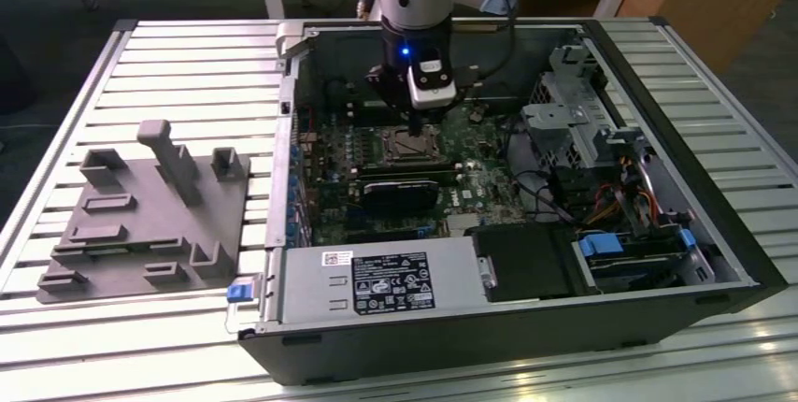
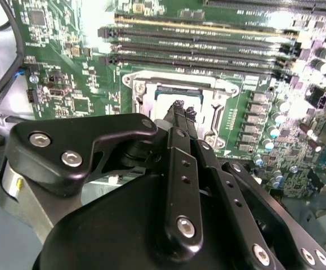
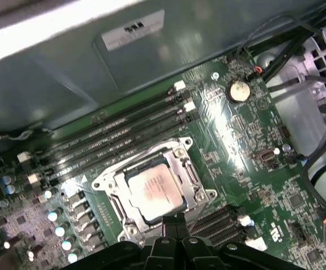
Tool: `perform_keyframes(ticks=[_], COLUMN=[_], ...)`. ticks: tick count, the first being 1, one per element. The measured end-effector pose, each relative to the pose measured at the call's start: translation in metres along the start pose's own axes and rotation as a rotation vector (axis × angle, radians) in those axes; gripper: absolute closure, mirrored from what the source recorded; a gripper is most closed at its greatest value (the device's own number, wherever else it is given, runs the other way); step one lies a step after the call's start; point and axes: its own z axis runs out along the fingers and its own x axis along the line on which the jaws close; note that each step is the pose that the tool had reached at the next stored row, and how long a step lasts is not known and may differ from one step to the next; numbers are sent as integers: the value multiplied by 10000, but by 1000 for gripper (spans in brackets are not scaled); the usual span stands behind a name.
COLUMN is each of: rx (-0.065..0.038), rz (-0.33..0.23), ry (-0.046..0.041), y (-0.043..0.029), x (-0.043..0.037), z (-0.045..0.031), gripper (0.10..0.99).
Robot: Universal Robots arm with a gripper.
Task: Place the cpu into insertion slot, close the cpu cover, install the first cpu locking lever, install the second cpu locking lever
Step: 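Install the second cpu locking lever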
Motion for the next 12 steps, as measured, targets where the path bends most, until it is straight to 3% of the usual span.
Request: perform_keyframes(ticks=[12], rx=[-21], rz=[-38], ry=[10], y=[-190], x=[-93], z=[4], gripper=[980])
